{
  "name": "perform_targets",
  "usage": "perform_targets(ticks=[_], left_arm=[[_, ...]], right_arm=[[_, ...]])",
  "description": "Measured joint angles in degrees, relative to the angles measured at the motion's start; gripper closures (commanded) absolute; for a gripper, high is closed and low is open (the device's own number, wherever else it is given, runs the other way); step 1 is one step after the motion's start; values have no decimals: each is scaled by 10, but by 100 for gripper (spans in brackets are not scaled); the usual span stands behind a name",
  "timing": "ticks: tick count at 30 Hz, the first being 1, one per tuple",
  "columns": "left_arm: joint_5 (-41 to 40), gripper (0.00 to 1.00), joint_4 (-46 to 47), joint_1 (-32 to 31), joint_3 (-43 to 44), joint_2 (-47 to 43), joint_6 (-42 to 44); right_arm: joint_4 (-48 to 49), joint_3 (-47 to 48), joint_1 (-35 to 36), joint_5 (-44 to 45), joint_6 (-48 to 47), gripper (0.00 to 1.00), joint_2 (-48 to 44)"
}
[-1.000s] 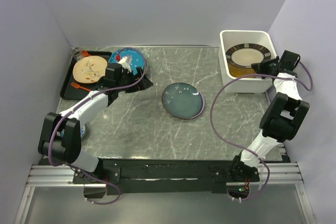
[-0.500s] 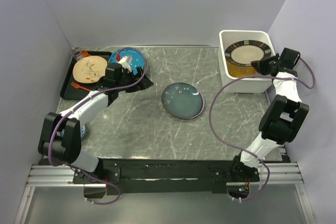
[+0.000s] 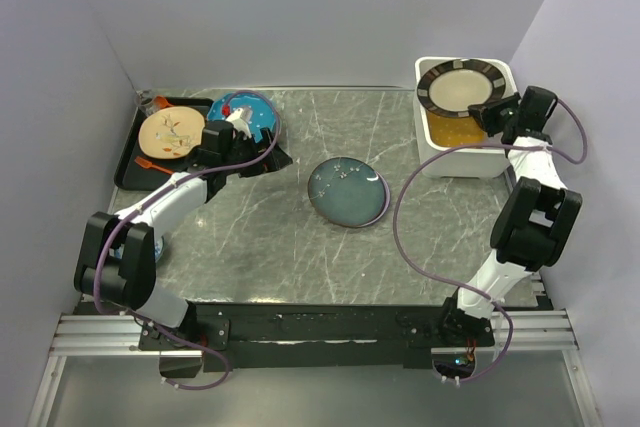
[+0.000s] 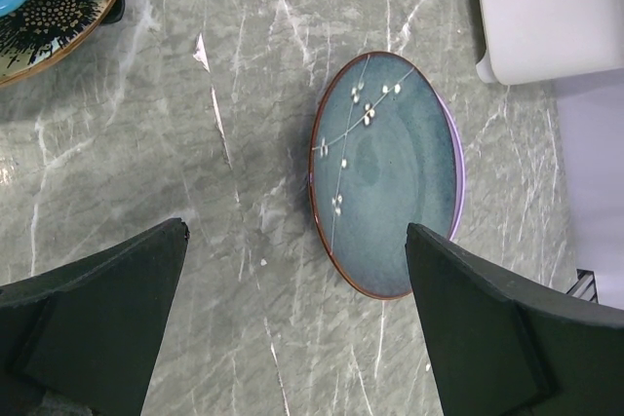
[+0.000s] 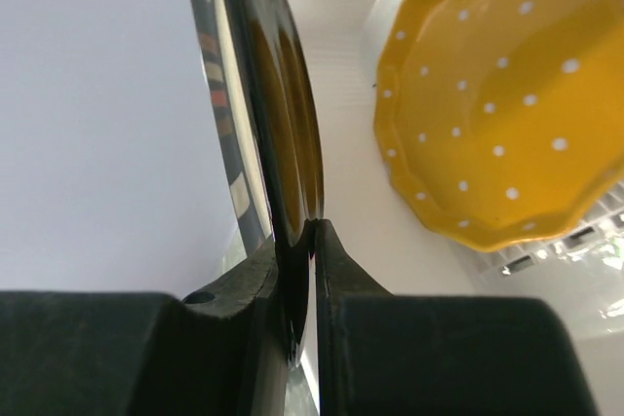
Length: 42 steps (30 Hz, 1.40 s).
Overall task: Place the plates into the plastic bin on the countertop
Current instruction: Place the plate in the plastic bin.
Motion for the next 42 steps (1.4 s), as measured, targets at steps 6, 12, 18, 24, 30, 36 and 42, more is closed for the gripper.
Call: perform_targets(ticks=[6, 12, 18, 24, 30, 36, 42], left_arm=[[2, 1, 0, 0, 0, 0, 0], [4, 1, 0, 0, 0, 0, 0], [9, 1, 0, 0, 0, 3, 0], [11, 1, 0, 0, 0, 7, 0], [13, 1, 0, 0, 0, 8, 0], [13, 1, 0, 0, 0, 8, 2], [13, 1, 0, 0, 0, 8, 3]], right_arm=[[69, -51, 5, -11, 9, 100, 0], [156, -120, 0, -7, 47, 100, -15], [173, -160, -1, 32, 65, 100, -50], [215, -189, -2, 56, 89, 100, -58], [255, -194, -4, 50, 114, 100, -47], [289, -192, -5, 48, 138, 100, -31], [293, -181, -5, 49, 151, 100, -20]])
